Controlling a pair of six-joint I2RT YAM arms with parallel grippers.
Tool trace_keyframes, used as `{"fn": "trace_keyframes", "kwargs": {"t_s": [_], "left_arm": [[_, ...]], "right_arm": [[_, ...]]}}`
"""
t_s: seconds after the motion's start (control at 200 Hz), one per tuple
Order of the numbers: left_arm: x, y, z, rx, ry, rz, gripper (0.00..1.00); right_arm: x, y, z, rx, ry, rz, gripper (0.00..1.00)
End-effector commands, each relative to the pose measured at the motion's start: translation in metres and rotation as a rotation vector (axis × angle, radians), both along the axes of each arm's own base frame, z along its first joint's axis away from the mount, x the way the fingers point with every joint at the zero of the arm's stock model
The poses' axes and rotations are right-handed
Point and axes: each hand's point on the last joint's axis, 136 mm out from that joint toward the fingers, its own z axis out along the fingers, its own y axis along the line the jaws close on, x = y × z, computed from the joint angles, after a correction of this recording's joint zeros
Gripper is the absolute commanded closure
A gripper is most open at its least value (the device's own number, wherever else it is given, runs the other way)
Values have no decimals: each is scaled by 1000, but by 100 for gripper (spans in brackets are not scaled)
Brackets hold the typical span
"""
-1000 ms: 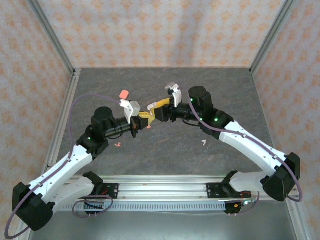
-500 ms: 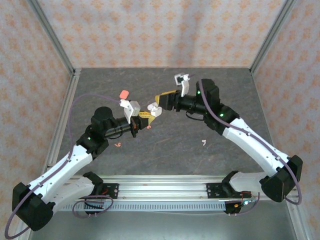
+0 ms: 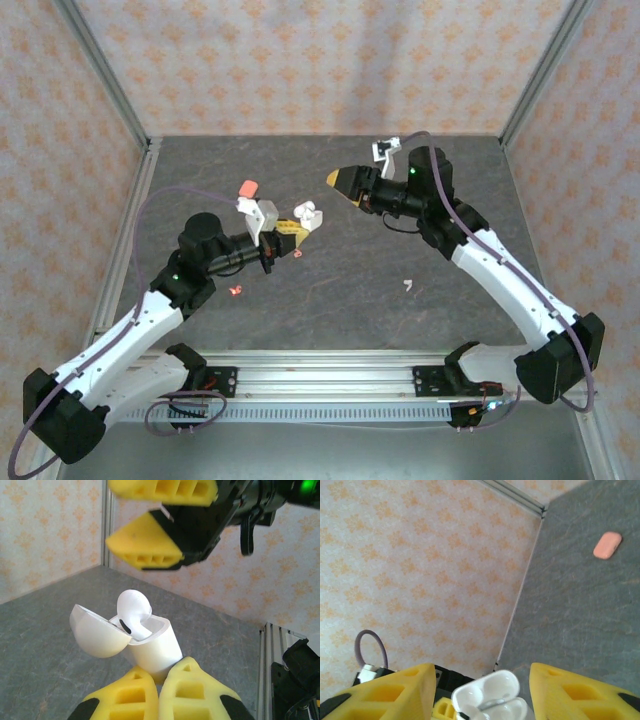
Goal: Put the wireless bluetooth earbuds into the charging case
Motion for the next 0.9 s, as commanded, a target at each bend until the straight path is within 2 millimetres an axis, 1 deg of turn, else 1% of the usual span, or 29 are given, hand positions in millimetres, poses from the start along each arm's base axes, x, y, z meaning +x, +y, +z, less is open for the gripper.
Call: {"fn": "trace_keyframes", "kwargs": {"t_s": [0.0,0.235,0.38,0.475,0.61,0.701,0.811,0.896], "left_arm": [[-3,1,36,-41,-116,3,100],[0,-1,41,-44,-130,0,100],[1,-1,42,-46,-133,-2,100],[0,-1,42,-45,-133,-1,100],[3,-3,41,-44,-130,-1,100],[5,-5,40,-44,-131,3,100],[10,-8,36,-45,-126,3,100],[13,-11,33,-43,-119,1,100]], "right_arm": [[-9,4,-5,46,103,35,47],[-18,9,-13,66,182,44,46],[-22,16,-24,47,220,51,44],[-21,19,-30,54,242,50,44],[-19,35,-23,132,252,83,44],[-21,46,-20,175,253,116,46],[-22,53,-20,215,256,139,51],[-23,54,-19,229,249,144,54]]}}
